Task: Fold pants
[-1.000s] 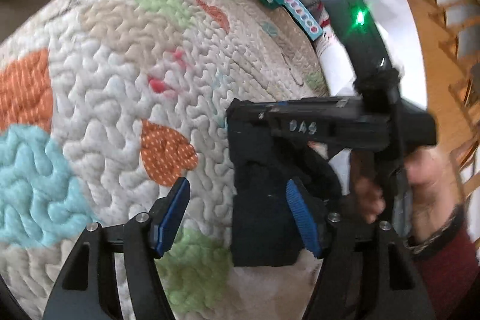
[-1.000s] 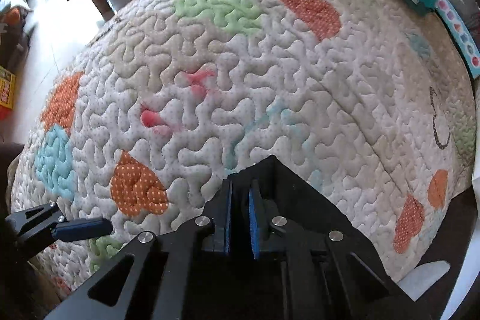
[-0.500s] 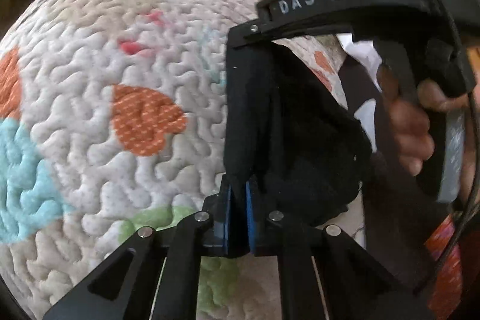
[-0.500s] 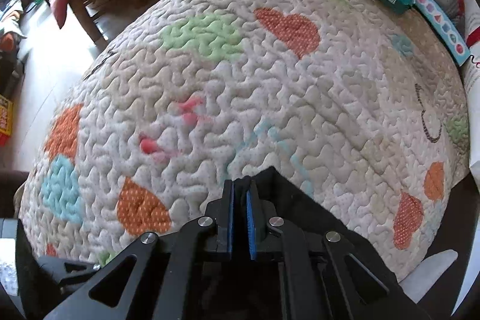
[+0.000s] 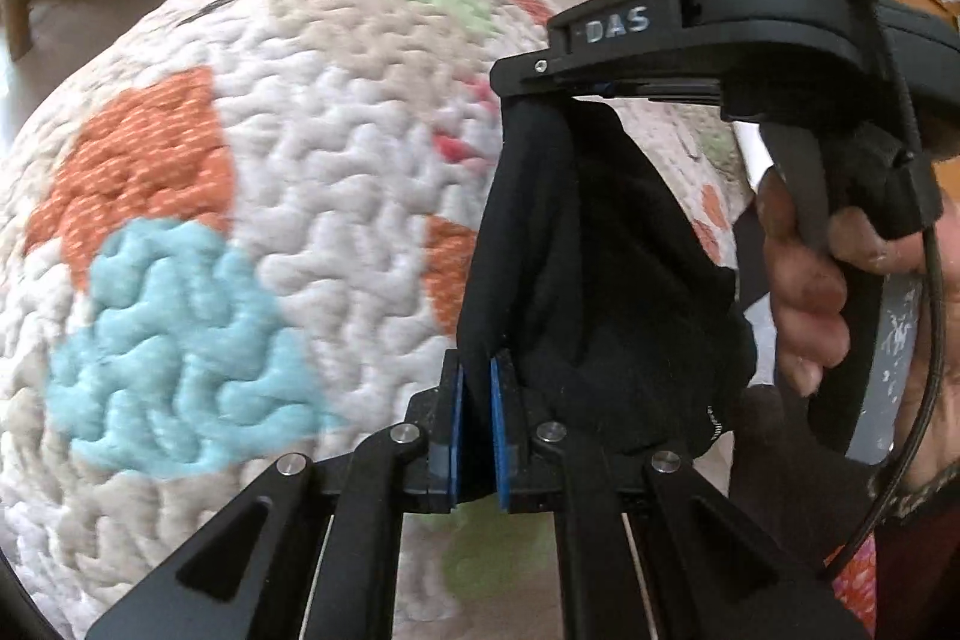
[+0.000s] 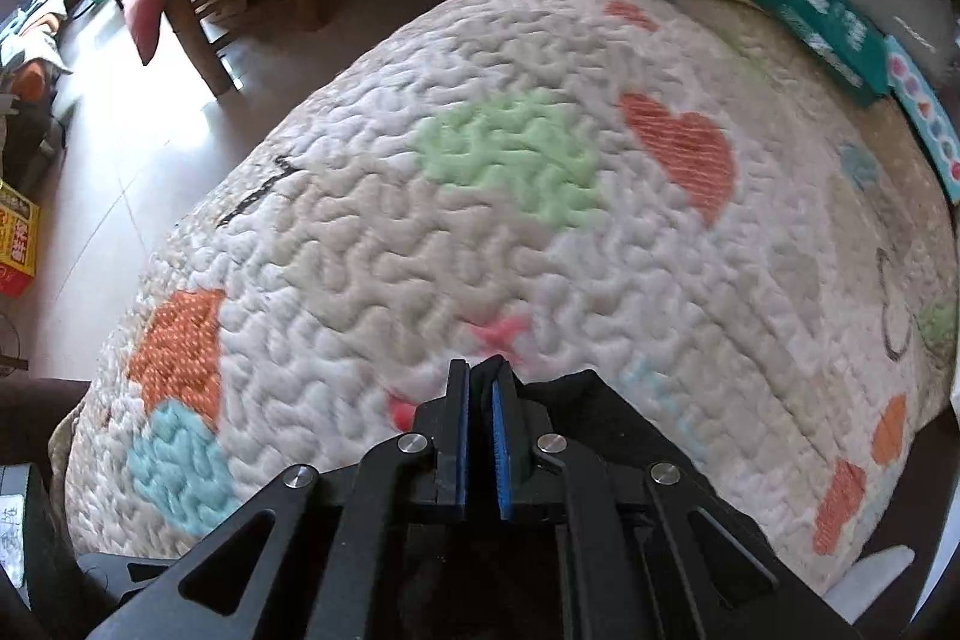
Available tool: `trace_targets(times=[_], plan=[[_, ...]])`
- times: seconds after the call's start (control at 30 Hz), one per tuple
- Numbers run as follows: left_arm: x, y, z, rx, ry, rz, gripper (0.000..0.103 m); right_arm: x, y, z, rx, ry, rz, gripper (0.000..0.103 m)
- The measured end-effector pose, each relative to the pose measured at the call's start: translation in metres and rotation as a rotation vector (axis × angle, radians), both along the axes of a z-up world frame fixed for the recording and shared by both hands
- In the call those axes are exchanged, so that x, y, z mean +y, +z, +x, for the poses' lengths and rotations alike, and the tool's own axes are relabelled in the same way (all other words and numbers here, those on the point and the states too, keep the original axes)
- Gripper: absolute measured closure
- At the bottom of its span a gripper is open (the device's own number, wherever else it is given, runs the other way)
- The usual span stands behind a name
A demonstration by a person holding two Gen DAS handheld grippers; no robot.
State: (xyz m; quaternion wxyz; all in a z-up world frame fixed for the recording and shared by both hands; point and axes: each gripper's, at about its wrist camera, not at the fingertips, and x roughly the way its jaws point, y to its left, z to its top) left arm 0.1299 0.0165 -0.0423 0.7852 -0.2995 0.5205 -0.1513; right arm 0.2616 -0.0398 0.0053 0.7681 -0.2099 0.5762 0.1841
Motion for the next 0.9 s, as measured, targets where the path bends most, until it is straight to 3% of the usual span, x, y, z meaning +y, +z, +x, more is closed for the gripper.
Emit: trace_targets(times=[0.1, 0.2, 0.27, 0.3, 0.33, 0.47, 0.53, 0.6, 0.67, 0.77, 0.83, 0.9], plan=[[0.003, 0.000, -0.011, 0.005, 0.011, 0.054, 0.092, 0.008, -0.017, 0.002, 0.018, 0.000, -0.009, 0.092], [0.002, 0.009, -0.020, -0.019, 0.034, 0.122, 0.087, -0.003, -0.002, 0.003, -0.015, -0.011, 0.063, 0.084], [0.010, 0.016, -0.024, -0.031, 0.056, 0.135, 0.080, -0.029, 0.026, 0.005, -0.058, -0.077, 0.162, 0.061], [0.015, 0.020, -0.028, -0.037, 0.074, 0.134, 0.077, -0.045, 0.042, 0.003, -0.093, -0.122, 0.201, 0.042], [0.022, 0.025, -0.031, -0.051, 0.099, 0.136, 0.077, -0.068, 0.061, -0.003, -0.157, -0.180, 0.236, 0.039], [0.029, 0.038, -0.031, -0.120, 0.130, 0.197, 0.076, -0.135, 0.091, -0.040, -0.262, -0.322, 0.213, 0.039], [0.017, 0.039, -0.013, -0.167, 0.106, 0.210, 0.073, -0.157, 0.089, -0.068, -0.281, -0.358, 0.215, 0.051], [-0.002, 0.042, -0.011, -0.221, 0.048, 0.228, 0.062, -0.169, 0.082, -0.090, -0.262, -0.368, 0.252, 0.055], [-0.023, 0.039, -0.008, -0.249, -0.014, 0.250, 0.061, -0.176, 0.071, -0.108, -0.239, -0.379, 0.325, 0.055], [-0.042, 0.020, -0.010, -0.197, -0.093, 0.303, 0.061, -0.186, 0.045, -0.118, -0.155, -0.414, 0.453, 0.055], [-0.044, 0.007, -0.009, -0.143, -0.103, 0.312, 0.060, -0.190, 0.020, -0.117, -0.123, -0.479, 0.404, 0.055], [-0.039, 0.004, -0.009, -0.147, -0.094, 0.287, 0.059, -0.191, -0.008, -0.119, -0.091, -0.545, 0.278, 0.055]])
